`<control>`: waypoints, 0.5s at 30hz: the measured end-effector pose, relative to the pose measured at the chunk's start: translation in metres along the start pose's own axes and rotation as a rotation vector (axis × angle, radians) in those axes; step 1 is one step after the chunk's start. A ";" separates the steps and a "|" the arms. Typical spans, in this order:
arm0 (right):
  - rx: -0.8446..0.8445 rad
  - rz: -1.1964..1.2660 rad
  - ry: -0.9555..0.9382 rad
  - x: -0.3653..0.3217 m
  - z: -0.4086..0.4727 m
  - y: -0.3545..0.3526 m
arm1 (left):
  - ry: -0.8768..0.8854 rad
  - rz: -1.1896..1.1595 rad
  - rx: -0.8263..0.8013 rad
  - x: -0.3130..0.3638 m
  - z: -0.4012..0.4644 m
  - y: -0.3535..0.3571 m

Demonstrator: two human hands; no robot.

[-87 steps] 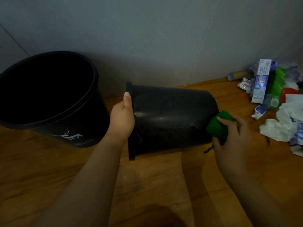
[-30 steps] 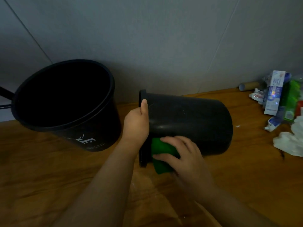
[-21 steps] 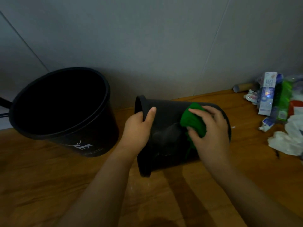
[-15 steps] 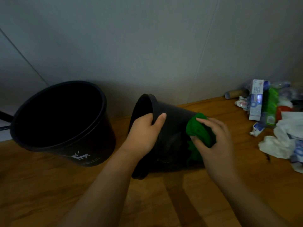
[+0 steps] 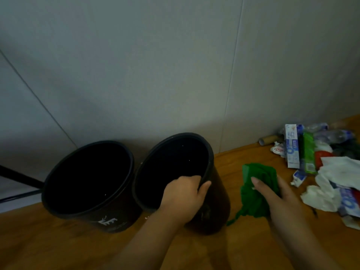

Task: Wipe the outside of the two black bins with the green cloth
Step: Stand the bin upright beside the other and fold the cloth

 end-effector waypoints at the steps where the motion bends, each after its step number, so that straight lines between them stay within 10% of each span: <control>1: 0.015 0.047 0.017 -0.002 -0.002 -0.001 | 0.005 0.032 -0.017 0.003 0.000 0.003; 15: 0.015 0.137 0.122 0.000 -0.013 0.008 | -0.015 0.478 -0.145 0.014 0.018 0.032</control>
Point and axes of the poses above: each hand's wrist, its own z-axis towards the middle knuckle, its own y-axis out of the palm, x = y × z, the point moved 2 cm from there along z, towards the middle knuckle, and after that the axes turned 10 degrees about -x, right-handed, at the moved point
